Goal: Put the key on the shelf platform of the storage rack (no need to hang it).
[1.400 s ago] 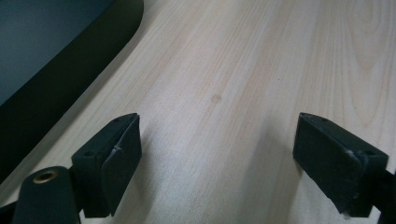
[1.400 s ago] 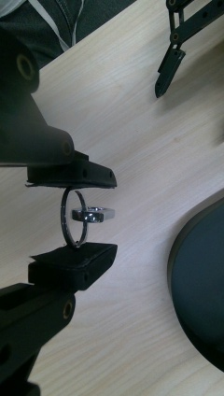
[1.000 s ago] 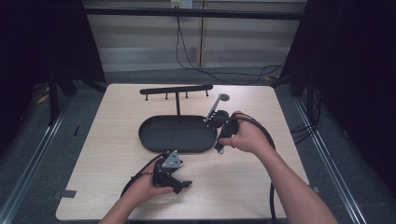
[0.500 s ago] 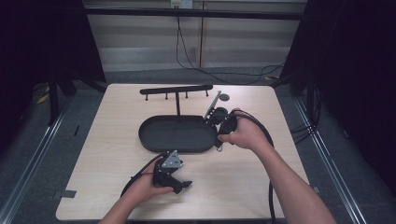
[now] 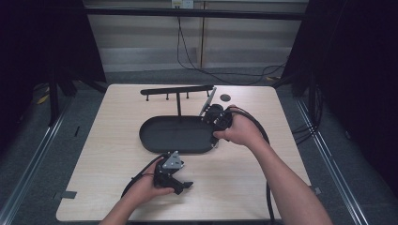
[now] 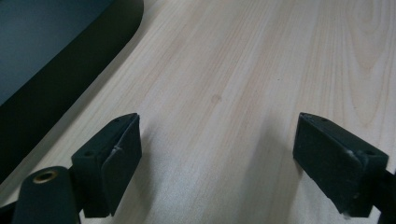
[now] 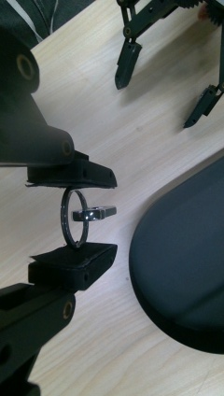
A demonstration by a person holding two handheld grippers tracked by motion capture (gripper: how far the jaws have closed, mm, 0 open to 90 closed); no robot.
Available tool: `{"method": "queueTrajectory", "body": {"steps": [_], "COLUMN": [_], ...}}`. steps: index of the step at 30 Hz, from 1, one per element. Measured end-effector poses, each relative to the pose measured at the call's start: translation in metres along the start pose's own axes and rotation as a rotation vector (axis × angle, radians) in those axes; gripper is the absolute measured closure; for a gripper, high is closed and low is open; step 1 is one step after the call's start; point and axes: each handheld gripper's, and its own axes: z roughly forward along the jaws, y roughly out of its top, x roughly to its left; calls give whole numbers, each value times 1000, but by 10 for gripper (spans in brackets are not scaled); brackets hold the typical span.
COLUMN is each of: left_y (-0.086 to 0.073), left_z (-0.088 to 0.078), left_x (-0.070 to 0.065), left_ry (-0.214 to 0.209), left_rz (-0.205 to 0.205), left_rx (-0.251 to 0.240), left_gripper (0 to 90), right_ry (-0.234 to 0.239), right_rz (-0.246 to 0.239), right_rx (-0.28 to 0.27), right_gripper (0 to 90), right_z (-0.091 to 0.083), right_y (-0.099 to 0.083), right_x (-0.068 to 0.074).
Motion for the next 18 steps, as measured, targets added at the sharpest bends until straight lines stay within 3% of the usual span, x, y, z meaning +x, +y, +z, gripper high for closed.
{"method": "queueTrajectory", "body": {"steps": [18], "left_y": [0], "left_z": [0], "left_x": [0], "left_ry": [0], "left_rz": [1], "left_rx": [1], "left_gripper": [152], "right_ry": [-18], "right_rz": [-4], "right_rx": [10], "right_gripper": [625], "right_z": [3], "right_y": [15], "right_x": [-3]}}
